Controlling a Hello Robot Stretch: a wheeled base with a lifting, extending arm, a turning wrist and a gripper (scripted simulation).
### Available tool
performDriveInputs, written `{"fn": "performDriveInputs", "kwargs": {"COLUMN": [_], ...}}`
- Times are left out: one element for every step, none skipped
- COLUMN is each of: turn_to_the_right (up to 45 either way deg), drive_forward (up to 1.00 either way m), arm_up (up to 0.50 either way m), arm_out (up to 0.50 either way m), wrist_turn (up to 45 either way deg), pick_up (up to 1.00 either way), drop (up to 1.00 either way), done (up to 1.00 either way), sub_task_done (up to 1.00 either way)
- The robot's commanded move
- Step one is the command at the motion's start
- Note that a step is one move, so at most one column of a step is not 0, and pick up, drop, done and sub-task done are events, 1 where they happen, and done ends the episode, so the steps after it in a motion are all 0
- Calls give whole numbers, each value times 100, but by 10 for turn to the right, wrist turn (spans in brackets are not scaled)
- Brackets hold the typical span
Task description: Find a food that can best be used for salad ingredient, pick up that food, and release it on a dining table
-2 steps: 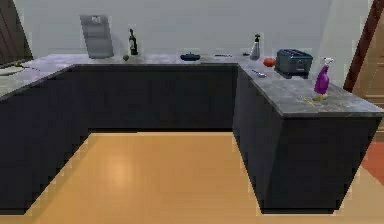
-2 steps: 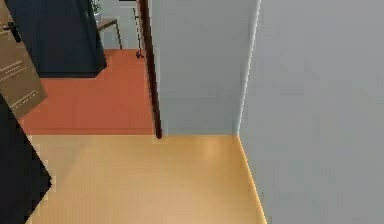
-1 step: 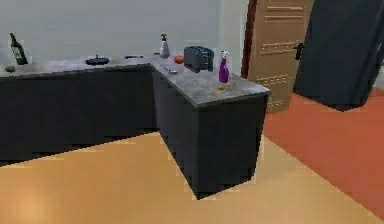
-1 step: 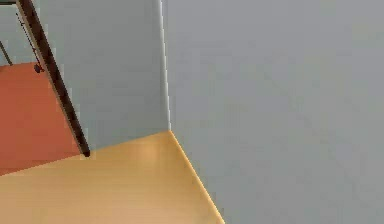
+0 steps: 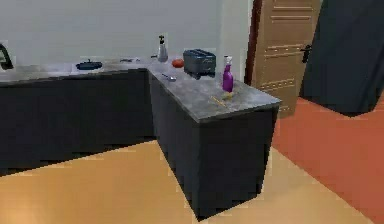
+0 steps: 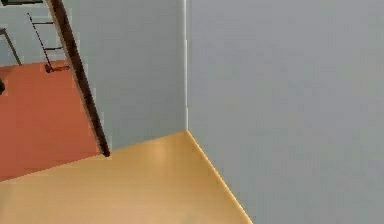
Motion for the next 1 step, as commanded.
{"fn": "performDriveInputs", "kwargs": {"turn_to_the_right": [-450], "drive_forward": [0], "arm_up": [0], "arm_out": [0], "wrist_turn": [0], "pick_up": [0], "drop": [0], "done": [0], "sub_task_done": [0]}}
